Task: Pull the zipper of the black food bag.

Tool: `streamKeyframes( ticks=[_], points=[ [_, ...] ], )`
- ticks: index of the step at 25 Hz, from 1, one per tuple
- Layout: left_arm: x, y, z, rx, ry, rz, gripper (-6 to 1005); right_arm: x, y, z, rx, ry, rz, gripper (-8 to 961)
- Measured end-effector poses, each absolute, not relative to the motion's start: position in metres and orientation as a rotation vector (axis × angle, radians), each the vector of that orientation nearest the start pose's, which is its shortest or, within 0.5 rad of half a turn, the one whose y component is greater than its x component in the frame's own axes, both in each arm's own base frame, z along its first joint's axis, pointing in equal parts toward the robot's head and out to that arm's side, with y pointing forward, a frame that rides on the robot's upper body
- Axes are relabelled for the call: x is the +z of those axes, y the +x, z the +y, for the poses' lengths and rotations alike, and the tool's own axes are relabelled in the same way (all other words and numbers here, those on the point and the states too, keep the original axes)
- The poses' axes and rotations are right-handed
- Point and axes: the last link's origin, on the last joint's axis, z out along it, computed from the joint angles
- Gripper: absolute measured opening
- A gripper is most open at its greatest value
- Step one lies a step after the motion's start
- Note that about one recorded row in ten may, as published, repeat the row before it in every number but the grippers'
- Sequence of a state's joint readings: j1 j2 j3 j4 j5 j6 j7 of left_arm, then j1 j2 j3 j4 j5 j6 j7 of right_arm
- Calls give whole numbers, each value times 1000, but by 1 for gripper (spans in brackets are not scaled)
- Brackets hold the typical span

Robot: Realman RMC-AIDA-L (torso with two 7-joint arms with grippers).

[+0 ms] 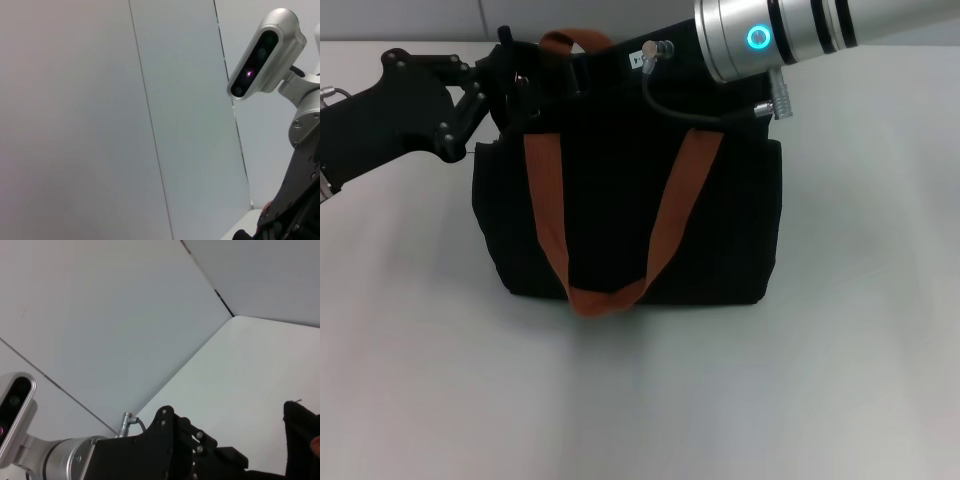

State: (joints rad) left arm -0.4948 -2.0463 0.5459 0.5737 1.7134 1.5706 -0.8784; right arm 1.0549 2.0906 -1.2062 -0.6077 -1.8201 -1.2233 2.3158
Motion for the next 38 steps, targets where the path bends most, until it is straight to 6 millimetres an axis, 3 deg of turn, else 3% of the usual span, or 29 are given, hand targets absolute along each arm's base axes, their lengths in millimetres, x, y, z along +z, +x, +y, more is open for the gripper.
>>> streamKeyframes(
  ticks=[25,38],
  points=[
    [59,-279,340,-857,-2267,-129,28,-59,60,417,384,-2811,1192,-1],
    [60,-282,342,-836,-2253,-140,29,-36,66,416,285,-2735,1178,-1]
  ],
)
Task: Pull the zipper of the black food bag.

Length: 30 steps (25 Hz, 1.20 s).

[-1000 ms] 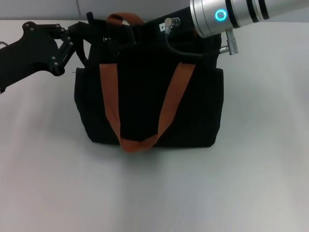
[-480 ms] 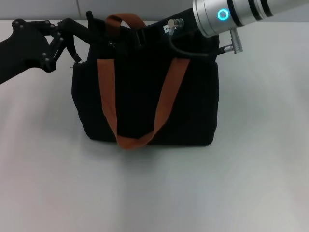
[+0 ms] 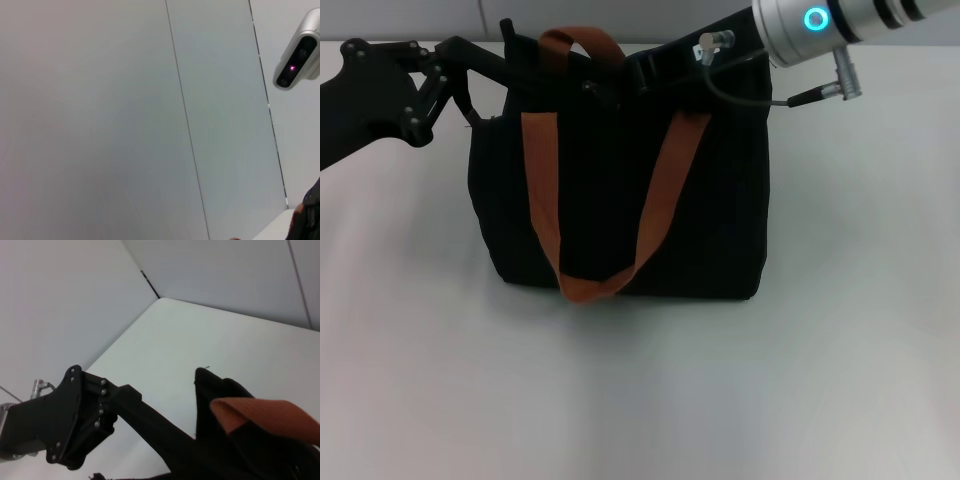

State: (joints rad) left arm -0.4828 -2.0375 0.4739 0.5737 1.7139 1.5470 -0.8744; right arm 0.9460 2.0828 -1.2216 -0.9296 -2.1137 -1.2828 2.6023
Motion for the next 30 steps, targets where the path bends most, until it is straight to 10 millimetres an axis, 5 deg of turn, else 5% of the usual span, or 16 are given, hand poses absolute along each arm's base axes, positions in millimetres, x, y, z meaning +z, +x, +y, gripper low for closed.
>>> streamKeyframes(
  ticks=[30],
  points=[
    [64,-285,344,-825,-2234,-152,30,26,101,394,241,-2608,1171,0]
  ],
)
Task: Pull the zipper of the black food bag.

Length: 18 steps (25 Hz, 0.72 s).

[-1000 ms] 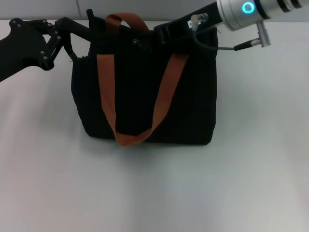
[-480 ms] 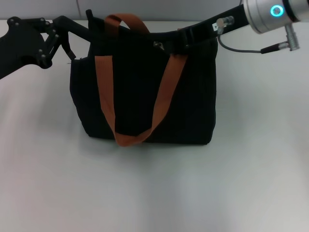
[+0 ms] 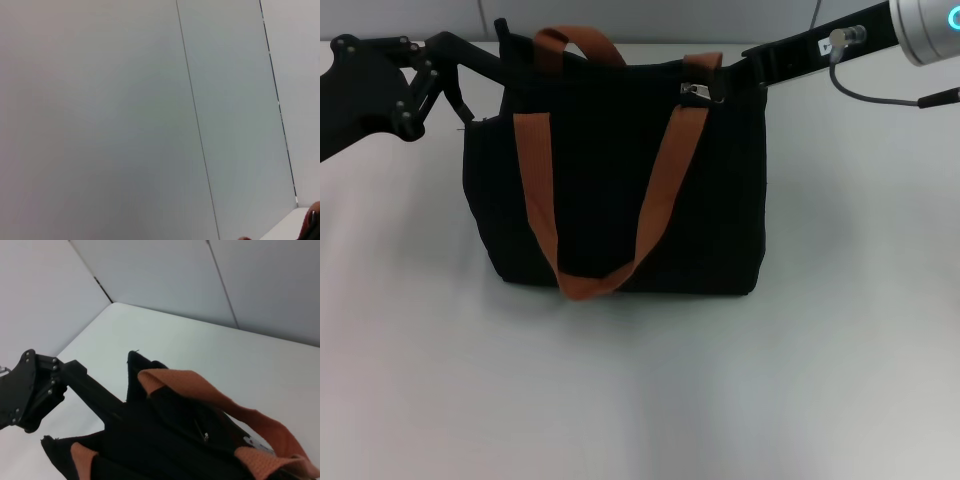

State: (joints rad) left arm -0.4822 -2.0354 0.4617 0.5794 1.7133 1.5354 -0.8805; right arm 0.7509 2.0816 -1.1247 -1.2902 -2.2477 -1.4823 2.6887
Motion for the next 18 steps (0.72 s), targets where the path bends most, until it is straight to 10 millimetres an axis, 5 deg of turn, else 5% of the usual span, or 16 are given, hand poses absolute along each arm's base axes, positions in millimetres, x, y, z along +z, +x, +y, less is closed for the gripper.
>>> streamKeyframes(
  ticks=[13,18],
  points=[
    [64,-285,343,-825,-2234,-155,30,33,106,394,296,-2616,1155,0],
    [64,-285,343,-827,-2235,-153,30,45,107,388,541,-2684,1076,73]
  ],
)
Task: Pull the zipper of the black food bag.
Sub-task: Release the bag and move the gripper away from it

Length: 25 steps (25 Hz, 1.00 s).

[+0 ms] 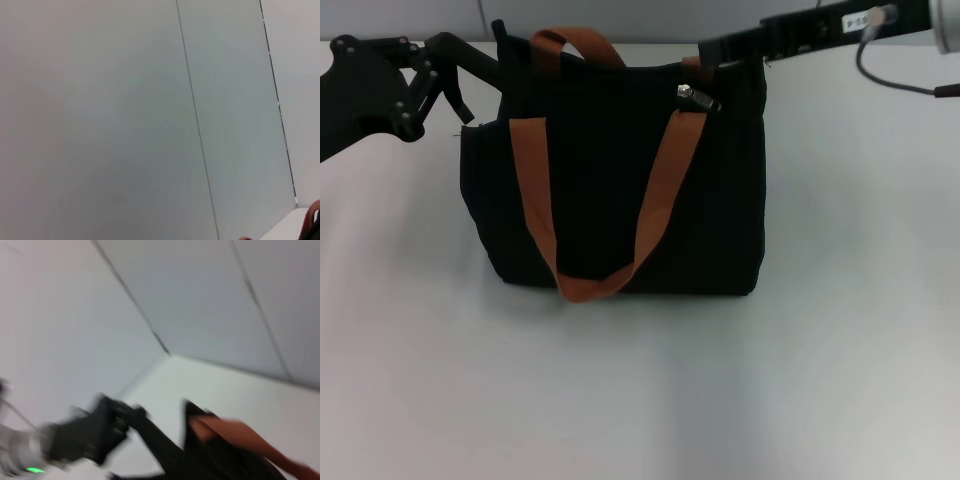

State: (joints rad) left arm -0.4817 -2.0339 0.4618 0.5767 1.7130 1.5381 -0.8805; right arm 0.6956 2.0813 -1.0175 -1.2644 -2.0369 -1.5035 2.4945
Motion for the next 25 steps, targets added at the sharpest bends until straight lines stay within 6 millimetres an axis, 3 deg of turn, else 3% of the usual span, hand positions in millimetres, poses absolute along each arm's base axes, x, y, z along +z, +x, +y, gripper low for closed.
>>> streamKeyframes(
  ticks=[5,8,12,19,25],
  points=[
    [64,-285,343,-830,-2237,-152,31,59,113,373,806,-2754,896,249],
    [64,-285,342,-831,-2237,-154,31,56,125,361,952,-2810,775,362],
    [62,-285,341,-833,-2241,-156,31,41,150,344,1103,-2845,557,507],
    [61,-286,341,-832,-2239,-166,31,9,196,308,1192,-2824,189,651],
    [60,-287,340,-838,-2240,-184,31,-19,233,277,1158,-2794,82,727]
  ],
)
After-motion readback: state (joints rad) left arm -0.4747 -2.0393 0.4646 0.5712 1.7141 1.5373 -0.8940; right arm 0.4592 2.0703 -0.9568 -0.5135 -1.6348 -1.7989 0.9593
